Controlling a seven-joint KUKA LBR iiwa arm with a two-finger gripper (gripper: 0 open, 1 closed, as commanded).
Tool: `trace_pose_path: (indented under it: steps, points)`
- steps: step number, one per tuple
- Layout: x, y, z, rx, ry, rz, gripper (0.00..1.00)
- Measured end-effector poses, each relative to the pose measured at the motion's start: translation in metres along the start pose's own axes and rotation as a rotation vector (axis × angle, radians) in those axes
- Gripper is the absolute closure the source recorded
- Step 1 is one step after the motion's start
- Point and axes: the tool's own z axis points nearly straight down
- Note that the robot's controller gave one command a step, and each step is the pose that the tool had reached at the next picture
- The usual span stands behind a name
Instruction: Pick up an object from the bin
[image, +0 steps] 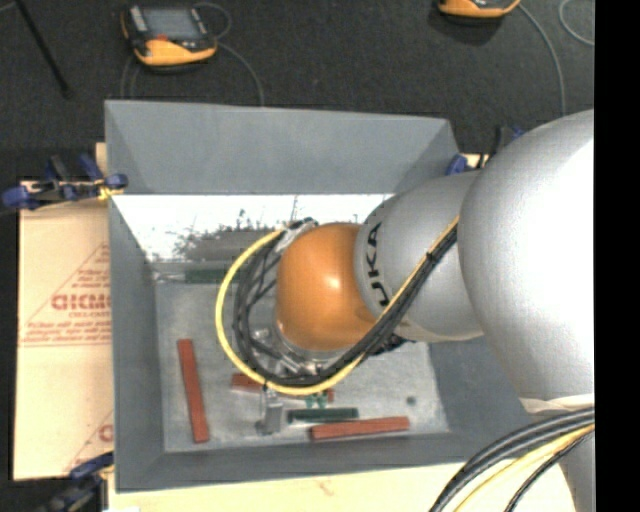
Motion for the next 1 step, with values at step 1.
trace_pose_path:
  steps: [1]
  points:
    - [-0.0759, -0.0152, 0.0128, 0.000, 0.004, 0.150, 1.00]
